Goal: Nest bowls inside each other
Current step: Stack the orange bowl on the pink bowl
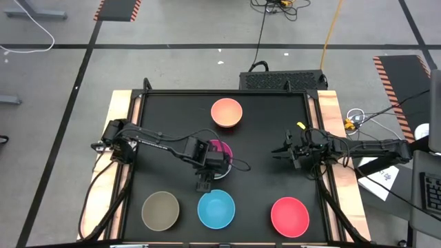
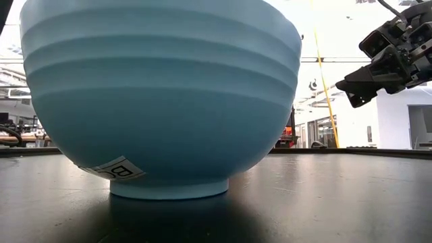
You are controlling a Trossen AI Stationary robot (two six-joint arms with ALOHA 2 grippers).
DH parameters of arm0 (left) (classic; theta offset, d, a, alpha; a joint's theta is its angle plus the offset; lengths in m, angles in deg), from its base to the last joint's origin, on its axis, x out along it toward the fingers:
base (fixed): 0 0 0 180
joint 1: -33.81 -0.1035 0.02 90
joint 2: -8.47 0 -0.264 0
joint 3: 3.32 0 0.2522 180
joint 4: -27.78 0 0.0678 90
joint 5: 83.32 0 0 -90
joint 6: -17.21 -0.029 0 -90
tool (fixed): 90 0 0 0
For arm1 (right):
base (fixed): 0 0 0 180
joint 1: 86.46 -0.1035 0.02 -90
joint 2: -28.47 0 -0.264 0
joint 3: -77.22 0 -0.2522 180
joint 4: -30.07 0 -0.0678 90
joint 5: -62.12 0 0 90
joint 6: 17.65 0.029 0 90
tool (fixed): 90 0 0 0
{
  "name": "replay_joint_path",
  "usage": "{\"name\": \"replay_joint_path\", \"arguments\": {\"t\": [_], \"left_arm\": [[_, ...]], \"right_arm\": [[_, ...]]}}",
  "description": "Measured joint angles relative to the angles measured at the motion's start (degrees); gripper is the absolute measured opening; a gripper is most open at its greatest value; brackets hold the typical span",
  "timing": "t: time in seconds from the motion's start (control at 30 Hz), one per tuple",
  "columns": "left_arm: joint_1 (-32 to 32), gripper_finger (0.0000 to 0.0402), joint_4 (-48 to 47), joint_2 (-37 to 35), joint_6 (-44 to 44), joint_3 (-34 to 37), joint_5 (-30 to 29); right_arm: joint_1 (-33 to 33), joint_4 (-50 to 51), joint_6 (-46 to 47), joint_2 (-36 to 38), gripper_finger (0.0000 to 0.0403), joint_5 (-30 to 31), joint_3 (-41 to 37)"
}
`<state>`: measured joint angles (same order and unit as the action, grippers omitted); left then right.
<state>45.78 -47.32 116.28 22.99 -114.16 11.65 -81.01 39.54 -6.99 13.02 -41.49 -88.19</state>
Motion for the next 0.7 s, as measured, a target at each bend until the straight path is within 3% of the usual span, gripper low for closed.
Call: {"name": "replay_joint_path", "arguments": {"t": [0.37, 0.7], "left_arm": [[-0.2, 0.0122, -0.6, -1.3, -0.3, 0.0, -3.4], [2.2, 0.0153, 4.9, -14.0, -2.1, -0.1, -5.6]], "right_arm": [[0.0, 0.0, 0.0, 0.0, 0.01, 0.0, 0.0], [0.0, 0.2, 0.0, 0.0, 0.01, 0.0, 0.0]]}}
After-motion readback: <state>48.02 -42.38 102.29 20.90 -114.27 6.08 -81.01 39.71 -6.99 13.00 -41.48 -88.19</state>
